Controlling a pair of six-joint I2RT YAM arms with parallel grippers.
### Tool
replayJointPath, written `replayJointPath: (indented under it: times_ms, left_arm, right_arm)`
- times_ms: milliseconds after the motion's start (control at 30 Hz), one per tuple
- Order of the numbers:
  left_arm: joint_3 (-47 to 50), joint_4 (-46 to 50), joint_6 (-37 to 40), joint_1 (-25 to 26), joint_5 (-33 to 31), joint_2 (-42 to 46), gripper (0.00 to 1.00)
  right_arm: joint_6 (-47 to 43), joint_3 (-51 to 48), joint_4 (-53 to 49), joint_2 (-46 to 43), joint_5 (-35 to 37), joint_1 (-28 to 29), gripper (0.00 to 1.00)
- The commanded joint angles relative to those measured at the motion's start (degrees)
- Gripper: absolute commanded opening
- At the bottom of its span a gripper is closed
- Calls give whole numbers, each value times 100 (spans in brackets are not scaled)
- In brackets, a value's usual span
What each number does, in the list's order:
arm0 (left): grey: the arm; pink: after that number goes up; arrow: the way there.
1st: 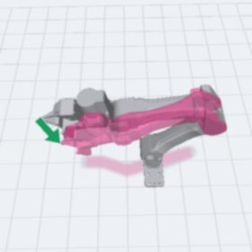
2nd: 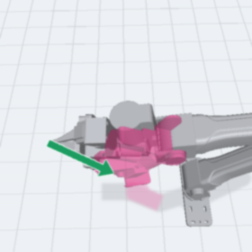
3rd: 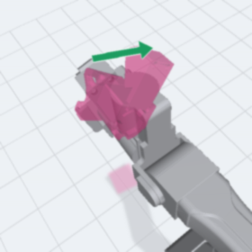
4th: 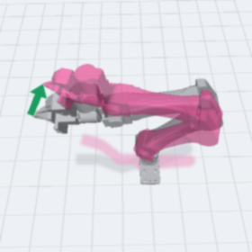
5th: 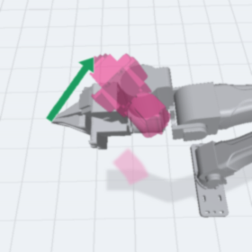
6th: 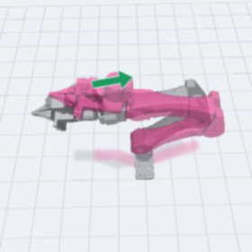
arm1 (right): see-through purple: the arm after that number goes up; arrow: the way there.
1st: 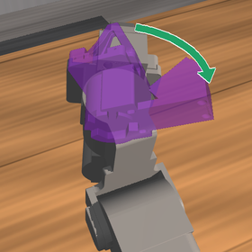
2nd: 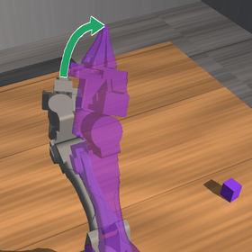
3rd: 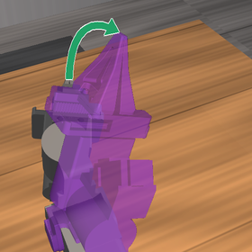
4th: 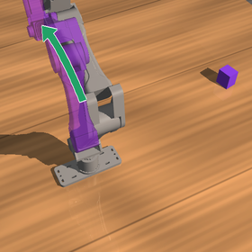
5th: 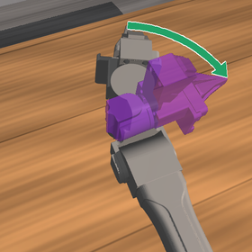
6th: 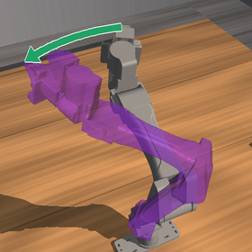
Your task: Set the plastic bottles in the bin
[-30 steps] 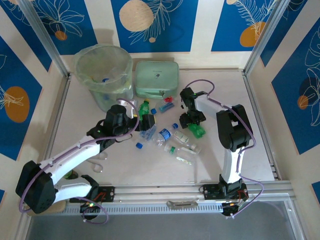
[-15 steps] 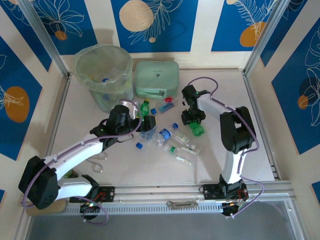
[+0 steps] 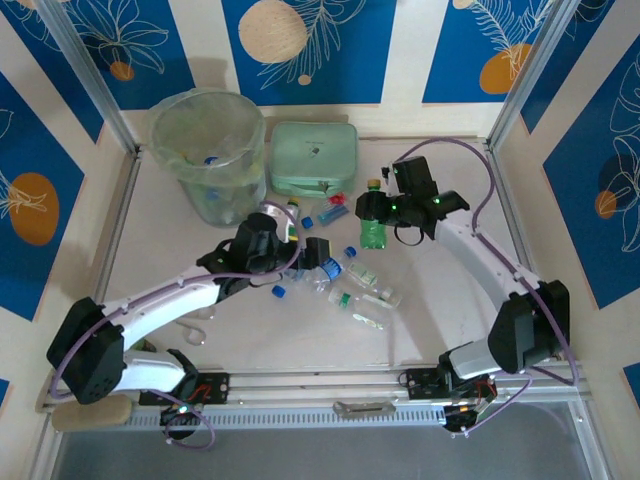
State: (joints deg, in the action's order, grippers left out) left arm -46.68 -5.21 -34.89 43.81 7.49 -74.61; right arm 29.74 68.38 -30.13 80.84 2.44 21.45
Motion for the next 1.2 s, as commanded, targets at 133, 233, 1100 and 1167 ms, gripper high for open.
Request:
replayJointPath:
  times_ms: [133,233,1100,1167]
  left_arm:
    - [-278,-911,-222,484,223,-351,100]
    - [-435,-929,-192,602,315,-543,100]
    - [-527,-859,269,647,-300,-647,62]
    - [-509,-859,283,652,-325,-626,59]
  right_arm:
    - [1334,-492,1227,-455,-830,233,51]
    - [1461,-501,1267,-429,-950,307,50]
    - [1963,-580,1783,-297,-1574,763,49]
    - [1958,-580,1791,-297,-1551,764,50]
